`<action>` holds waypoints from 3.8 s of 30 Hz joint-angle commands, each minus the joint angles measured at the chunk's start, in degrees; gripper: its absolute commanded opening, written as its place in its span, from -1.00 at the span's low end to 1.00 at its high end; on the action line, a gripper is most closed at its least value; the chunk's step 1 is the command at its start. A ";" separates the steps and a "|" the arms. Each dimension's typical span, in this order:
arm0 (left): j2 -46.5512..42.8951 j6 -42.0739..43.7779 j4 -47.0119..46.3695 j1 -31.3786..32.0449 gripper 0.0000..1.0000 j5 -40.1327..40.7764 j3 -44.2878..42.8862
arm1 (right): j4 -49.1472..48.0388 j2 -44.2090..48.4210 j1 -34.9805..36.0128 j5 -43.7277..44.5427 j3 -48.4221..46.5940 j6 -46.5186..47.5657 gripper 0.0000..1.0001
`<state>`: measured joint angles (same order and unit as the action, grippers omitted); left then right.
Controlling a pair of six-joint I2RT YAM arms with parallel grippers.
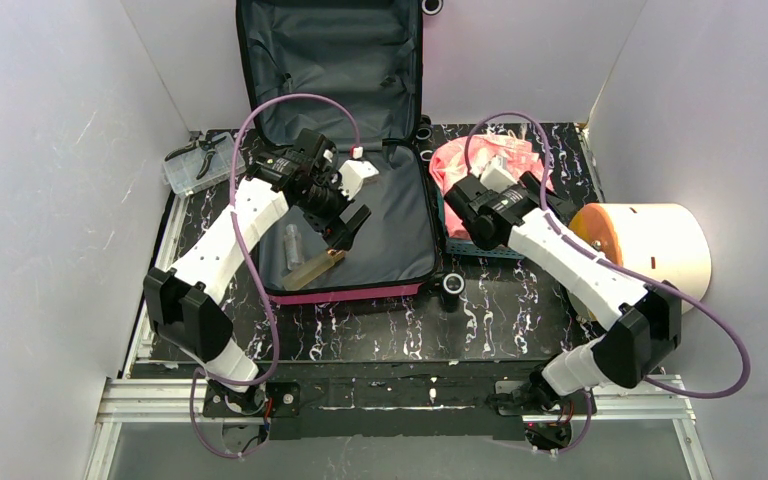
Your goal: Open, take out, and arrange the luggage
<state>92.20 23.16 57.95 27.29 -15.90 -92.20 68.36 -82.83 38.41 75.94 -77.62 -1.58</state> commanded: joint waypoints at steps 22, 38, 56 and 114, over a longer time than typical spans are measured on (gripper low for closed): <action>-1.81 4.18 -0.74 -0.13 0.89 -2.37 1.15 | -4.96 13.97 3.47 3.20 21.11 14.83 0.13; -0.62 3.76 -0.30 -0.44 0.89 -3.05 0.21 | -41.62 22.95 -9.90 2.01 33.95 50.25 0.16; 0.55 3.65 -0.12 -0.47 0.89 -4.67 -0.59 | -45.75 19.21 -9.23 -0.37 36.09 53.69 -0.11; 0.27 4.05 1.11 -0.48 0.91 -5.81 -1.20 | -25.20 4.54 5.08 -3.52 19.76 31.38 -0.97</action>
<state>93.51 26.59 57.47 27.11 -20.60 -91.66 41.80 -77.03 42.37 74.26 -54.65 33.67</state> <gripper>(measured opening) 0.949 0.305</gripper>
